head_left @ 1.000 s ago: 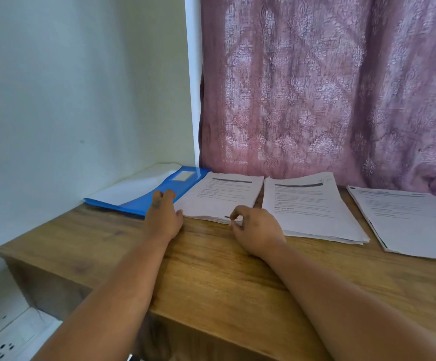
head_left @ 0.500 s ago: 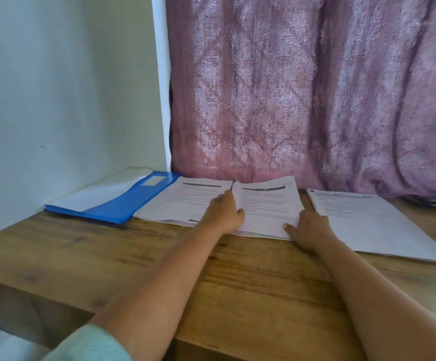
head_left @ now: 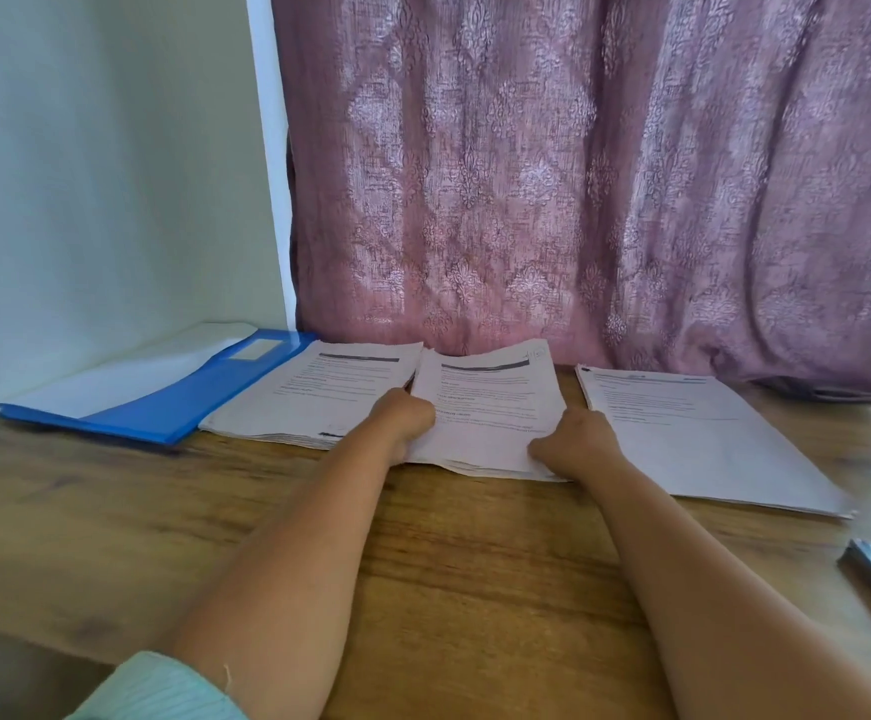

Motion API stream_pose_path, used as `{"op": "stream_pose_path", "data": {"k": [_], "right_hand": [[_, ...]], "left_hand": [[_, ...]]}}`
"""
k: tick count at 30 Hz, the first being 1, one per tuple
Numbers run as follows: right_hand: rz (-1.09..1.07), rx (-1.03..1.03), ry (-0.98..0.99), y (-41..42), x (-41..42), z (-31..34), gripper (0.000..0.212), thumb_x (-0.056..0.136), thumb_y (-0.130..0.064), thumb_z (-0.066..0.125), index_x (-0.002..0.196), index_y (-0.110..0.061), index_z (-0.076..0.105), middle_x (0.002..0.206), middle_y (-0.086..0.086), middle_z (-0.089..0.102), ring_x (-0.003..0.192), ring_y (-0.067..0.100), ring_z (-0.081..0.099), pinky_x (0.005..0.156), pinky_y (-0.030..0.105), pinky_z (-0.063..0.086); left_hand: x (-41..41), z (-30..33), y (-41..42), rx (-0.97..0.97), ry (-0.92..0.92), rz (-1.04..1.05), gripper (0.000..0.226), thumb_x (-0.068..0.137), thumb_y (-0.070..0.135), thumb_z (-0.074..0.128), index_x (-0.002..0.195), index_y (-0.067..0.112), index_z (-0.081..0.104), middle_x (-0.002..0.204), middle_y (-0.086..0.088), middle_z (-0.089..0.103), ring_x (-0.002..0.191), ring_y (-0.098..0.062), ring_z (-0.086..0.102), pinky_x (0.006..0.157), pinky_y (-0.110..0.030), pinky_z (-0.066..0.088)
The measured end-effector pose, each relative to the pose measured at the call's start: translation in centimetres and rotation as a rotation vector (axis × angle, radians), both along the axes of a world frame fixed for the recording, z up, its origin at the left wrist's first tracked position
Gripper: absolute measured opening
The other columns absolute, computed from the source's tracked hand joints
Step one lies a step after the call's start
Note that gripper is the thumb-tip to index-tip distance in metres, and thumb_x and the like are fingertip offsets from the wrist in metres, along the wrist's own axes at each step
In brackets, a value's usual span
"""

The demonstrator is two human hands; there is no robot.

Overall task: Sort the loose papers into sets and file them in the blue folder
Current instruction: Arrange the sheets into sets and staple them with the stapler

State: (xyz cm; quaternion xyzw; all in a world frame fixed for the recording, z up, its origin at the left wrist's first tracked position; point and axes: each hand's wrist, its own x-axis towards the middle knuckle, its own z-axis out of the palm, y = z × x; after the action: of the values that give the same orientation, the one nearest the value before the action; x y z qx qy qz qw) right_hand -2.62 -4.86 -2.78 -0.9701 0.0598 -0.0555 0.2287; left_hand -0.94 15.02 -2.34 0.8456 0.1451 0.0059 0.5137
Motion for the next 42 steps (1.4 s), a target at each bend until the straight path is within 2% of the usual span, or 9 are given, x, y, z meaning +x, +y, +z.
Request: {"op": "stream_pose_path", "data": {"k": [5, 12, 16, 21, 26, 30, 33, 39, 42], "right_hand": [[0.003, 0.402, 0.016, -0.7, -0.9, 0.1, 0.032, 0.079, -0.015, 0.071, 0.107, -0.01, 0.056, 0.096, 0.002, 0.06, 0.086, 0.02, 0.057, 0.054, 0.023, 0.041], [0.009, 1.034, 0.009, -2.2, -3.2, 0.7, 0.047, 0.074, 0.003, 0.075, 0.119, -0.003, 0.062, 0.111, 0.014, 0.069, 0.095, 0.031, 0.067, 0.082, 0.04, 0.057], [0.057, 0.853, -0.296, -2.4, -6.5, 2.1, 0.034, 0.097, -0.025, 0.056, 0.129, -0.016, 0.05, 0.113, -0.001, 0.063, 0.097, 0.021, 0.061, 0.082, 0.035, 0.05], [0.133, 0.674, -0.593, -2.3, -11.8, 2.6, 0.015, 0.101, -0.022, 0.046, 0.11, -0.014, 0.037, 0.092, -0.016, 0.057, 0.08, 0.01, 0.061, 0.053, 0.016, 0.043], [0.155, 0.676, -0.757, -2.2, -15.2, 2.9, 0.012, 0.101, -0.019, 0.046, 0.103, -0.01, 0.039, 0.092, -0.016, 0.059, 0.074, -0.008, 0.061, 0.053, 0.007, 0.044], [0.143, 0.696, -0.661, -2.3, -16.7, 1.7, 0.019, 0.1, -0.026, 0.046, 0.11, -0.013, 0.035, 0.096, -0.012, 0.056, 0.074, -0.001, 0.061, 0.051, 0.009, 0.046], [0.117, 0.675, -0.547, -2.6, -17.3, 0.8, 0.018, 0.102, -0.024, 0.041, 0.115, -0.015, 0.033, 0.094, -0.013, 0.056, 0.075, 0.003, 0.06, 0.047, 0.011, 0.046], [0.07, 0.6, -0.561, -3.1, -17.8, 1.1, 0.005, 0.103, -0.015, 0.039, 0.108, -0.013, 0.038, 0.091, -0.014, 0.056, 0.076, 0.004, 0.057, 0.048, 0.013, 0.045], [0.062, 0.494, -0.324, -3.2, -18.0, 0.0, 0.009, 0.104, -0.018, 0.036, 0.112, -0.018, 0.031, 0.103, -0.002, 0.057, 0.074, 0.001, 0.052, 0.048, 0.012, 0.038]], "left_hand": [[-2.4, -0.1, 1.3, -0.151, -0.024, -0.083, 0.044, 0.095, 0.007, 0.052, 0.136, 0.011, 0.038, 0.121, -0.007, 0.051, 0.105, -0.024, 0.051, 0.084, -0.037, 0.046], [-7.1, 0.6, 0.8, -0.277, -0.318, -0.17, 0.033, 0.1, 0.015, 0.052, 0.127, 0.026, 0.037, 0.124, 0.003, 0.054, 0.105, -0.015, 0.056, 0.088, -0.032, 0.047], [-9.9, 1.3, -0.2, -0.229, -0.46, -0.226, 0.027, 0.102, 0.02, 0.048, 0.123, 0.032, 0.036, 0.114, 0.014, 0.055, 0.101, -0.007, 0.055, 0.09, -0.03, 0.044], [-12.8, 1.2, -1.5, -0.215, -0.685, -0.209, 0.022, 0.103, 0.036, 0.036, 0.121, 0.026, 0.042, 0.121, 0.002, 0.062, 0.109, -0.014, 0.062, 0.093, -0.039, 0.054], [-15.0, 1.1, -3.1, -0.087, -1.0, -0.093, 0.015, 0.103, 0.041, 0.03, 0.113, 0.036, 0.041, 0.109, 0.013, 0.064, 0.095, -0.007, 0.065, 0.074, -0.028, 0.057], [-15.9, 0.1, -3.2, -0.042, -0.907, -0.088, 0.012, 0.103, 0.035, 0.033, 0.111, 0.041, 0.04, 0.109, 0.011, 0.061, 0.1, -0.01, 0.063, 0.075, -0.018, 0.054], [-16.8, -0.8, -3.1, 0.009, -0.75, -0.136, 0.03, 0.103, 0.025, 0.037, 0.132, 0.018, 0.04, 0.115, 0.01, 0.054, 0.104, -0.004, 0.057, 0.072, -0.002, 0.044], [-18.4, -0.3, -3.0, 0.111, -0.815, -0.1, 0.035, 0.102, 0.03, 0.037, 0.136, 0.023, 0.036, 0.127, 0.012, 0.049, 0.111, -0.009, 0.057, 0.086, -0.024, 0.056], [-19.2, -1.0, -2.8, 0.089, -0.675, -0.124, 0.036, 0.103, 0.023, 0.039, 0.138, 0.025, 0.031, 0.129, 0.011, 0.047, 0.11, -0.004, 0.054, 0.076, -0.011, 0.051]]}}
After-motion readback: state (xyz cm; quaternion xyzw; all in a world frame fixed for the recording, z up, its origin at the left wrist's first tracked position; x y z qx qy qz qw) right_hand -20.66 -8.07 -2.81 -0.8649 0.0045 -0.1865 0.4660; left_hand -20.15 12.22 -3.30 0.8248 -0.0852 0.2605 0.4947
